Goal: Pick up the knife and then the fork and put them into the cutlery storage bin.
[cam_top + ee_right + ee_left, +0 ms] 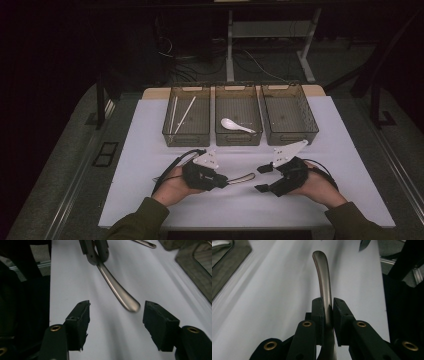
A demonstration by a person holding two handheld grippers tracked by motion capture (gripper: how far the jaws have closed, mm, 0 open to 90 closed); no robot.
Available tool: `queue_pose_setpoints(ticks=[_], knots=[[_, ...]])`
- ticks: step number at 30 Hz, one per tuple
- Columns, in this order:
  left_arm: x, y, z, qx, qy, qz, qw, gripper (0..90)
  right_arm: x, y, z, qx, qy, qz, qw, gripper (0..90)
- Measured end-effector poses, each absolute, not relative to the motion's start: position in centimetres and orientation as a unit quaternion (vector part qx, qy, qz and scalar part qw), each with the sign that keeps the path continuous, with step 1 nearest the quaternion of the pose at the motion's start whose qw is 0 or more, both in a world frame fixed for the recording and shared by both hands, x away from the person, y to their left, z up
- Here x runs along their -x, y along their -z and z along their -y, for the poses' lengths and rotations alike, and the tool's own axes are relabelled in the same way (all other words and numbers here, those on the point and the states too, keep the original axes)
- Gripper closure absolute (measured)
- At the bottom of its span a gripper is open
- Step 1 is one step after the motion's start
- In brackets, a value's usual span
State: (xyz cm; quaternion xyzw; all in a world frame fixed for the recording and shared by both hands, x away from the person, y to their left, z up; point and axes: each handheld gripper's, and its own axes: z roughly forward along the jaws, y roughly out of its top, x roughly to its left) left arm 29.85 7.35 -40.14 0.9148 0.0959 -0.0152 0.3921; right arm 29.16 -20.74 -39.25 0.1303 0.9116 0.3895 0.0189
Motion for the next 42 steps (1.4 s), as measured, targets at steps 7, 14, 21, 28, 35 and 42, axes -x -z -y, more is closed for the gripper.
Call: queue_pose_setpoints(ticks=[7,14,21,28,35,42], knots=[[-30.4,39.7,-5.6,-0.922,0.023,-0.052,0.383,78.9,-29.8,39.2,18.8,-0.099,-0.376,-0.921,0.005,44.4],[-30.8,39.2,-4.4,-0.924,0.022,-0.018,0.381,78.9,-30.6,39.8,17.1,-0.071,-0.355,-0.932,-0.011,54.6],[-30.5,39.1,-3.9,-0.925,0.030,-0.004,0.378,78.9,-30.6,40.2,16.3,-0.056,-0.331,-0.942,-0.020,64.5],[-30.5,39.1,-3.8,-0.928,0.029,0.006,0.372,78.9,-30.4,40.5,15.8,-0.043,-0.317,-0.947,-0.021,73.7],[-30.3,39.2,-3.6,-0.930,0.027,0.018,0.365,78.8,-30.0,40.6,15.6,-0.031,-0.307,-0.951,-0.024,76.7],[-30.5,39.2,-3.9,-0.929,0.024,0.021,0.369,78.4,-29.9,40.6,15.4,-0.037,-0.307,-0.951,-0.019,77.3]])
